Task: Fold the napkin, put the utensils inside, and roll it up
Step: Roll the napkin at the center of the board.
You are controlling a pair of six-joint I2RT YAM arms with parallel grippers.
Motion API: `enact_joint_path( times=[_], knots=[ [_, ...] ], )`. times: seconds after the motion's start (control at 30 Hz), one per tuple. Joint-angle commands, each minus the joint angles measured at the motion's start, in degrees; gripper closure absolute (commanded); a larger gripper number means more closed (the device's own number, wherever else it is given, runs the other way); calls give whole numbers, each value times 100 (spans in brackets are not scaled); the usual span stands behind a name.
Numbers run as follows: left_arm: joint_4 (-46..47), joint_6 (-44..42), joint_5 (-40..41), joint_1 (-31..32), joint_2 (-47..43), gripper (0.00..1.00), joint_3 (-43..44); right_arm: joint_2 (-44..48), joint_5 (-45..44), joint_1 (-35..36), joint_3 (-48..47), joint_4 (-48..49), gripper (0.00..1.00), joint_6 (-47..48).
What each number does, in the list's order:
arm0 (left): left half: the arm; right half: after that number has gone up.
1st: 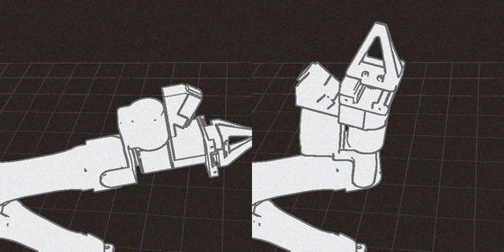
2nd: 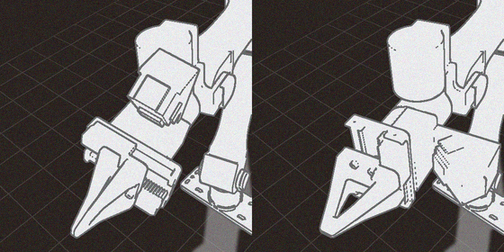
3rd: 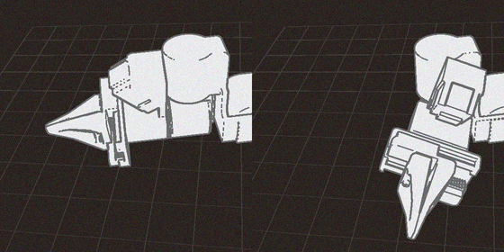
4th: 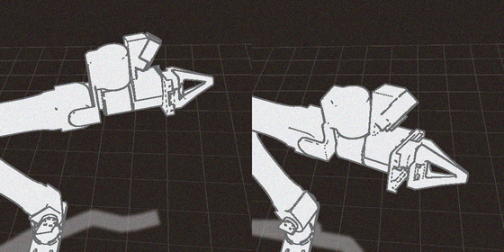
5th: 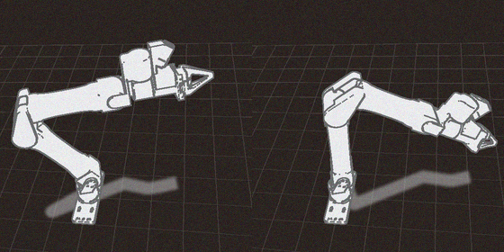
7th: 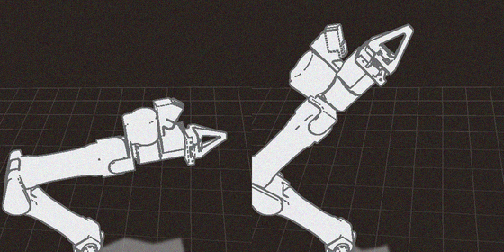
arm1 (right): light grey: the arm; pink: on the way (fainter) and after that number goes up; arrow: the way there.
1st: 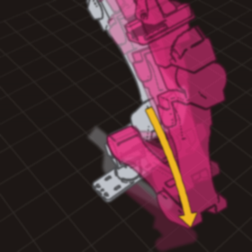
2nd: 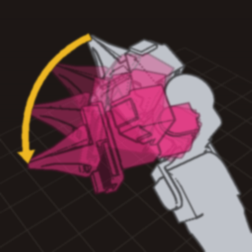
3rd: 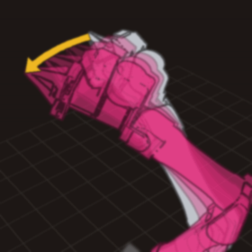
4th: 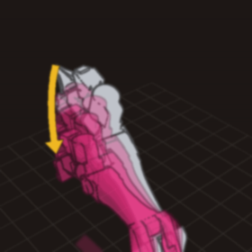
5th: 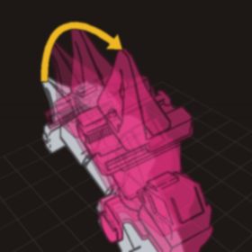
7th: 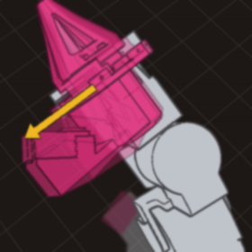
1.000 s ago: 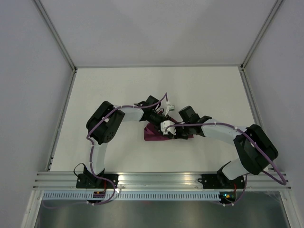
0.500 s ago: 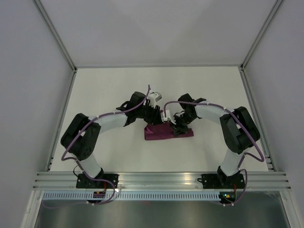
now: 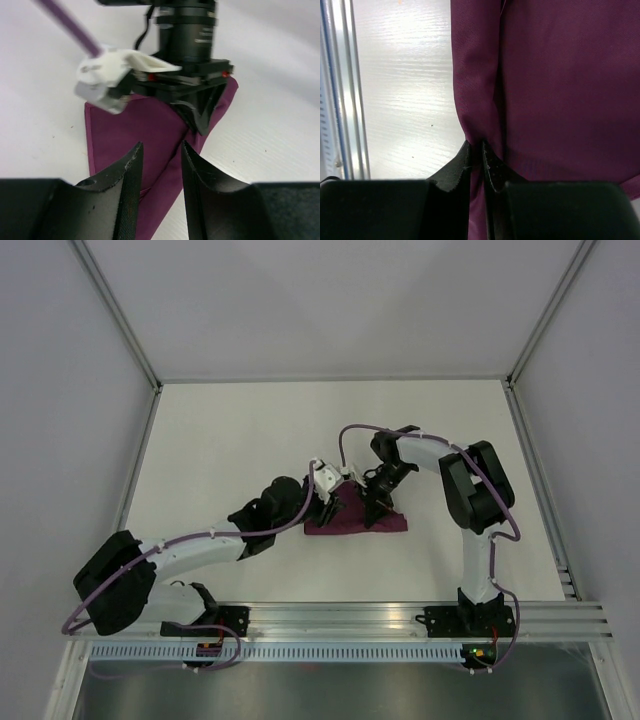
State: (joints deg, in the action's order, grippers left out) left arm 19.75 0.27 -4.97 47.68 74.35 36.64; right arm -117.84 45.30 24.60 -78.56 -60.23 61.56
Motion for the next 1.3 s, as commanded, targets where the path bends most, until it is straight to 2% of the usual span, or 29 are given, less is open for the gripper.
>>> enact_joint_path(
  times=[0.0,0.3,0.47,0.57,0.6,0.87,0.93,1.03,1.07,1.17,1.27],
  knots=[
    [556,-1002,813,434,-44,59,-184,-722,-777,19,43,-191,91,234],
    [100,-1863,814,1225,1344,52,404,-1074,-838,-52,-264,-296,91,128],
    [-32,-2084,849,1586,1811,50,572,-1162,-874,-113,-317,-323,91,128],
    [3,-2163,963,1648,1978,49,555,-1215,-882,-148,-335,-332,91,120],
    [20,-2163,989,1648,2039,44,563,-1250,-882,-148,-344,-341,91,119],
    [47,-2304,1121,1674,2637,46,651,-1355,-874,-201,-458,-428,91,146],
    [38,-2304,1113,1674,2725,51,651,-1373,-856,-210,-510,-481,91,172],
    [-102,-2277,1016,1683,2840,70,712,-1408,-830,-219,-546,-499,91,163],
    [-146,-2260,946,1674,2875,81,730,-1426,-812,-219,-563,-525,91,172],
    [-522,-2225,823,1674,2980,94,862,-1417,-777,-219,-590,-560,87,172],
    [-997,-2146,612,1674,3094,98,1108,-1339,-707,-228,-616,-560,74,146]
  ],
)
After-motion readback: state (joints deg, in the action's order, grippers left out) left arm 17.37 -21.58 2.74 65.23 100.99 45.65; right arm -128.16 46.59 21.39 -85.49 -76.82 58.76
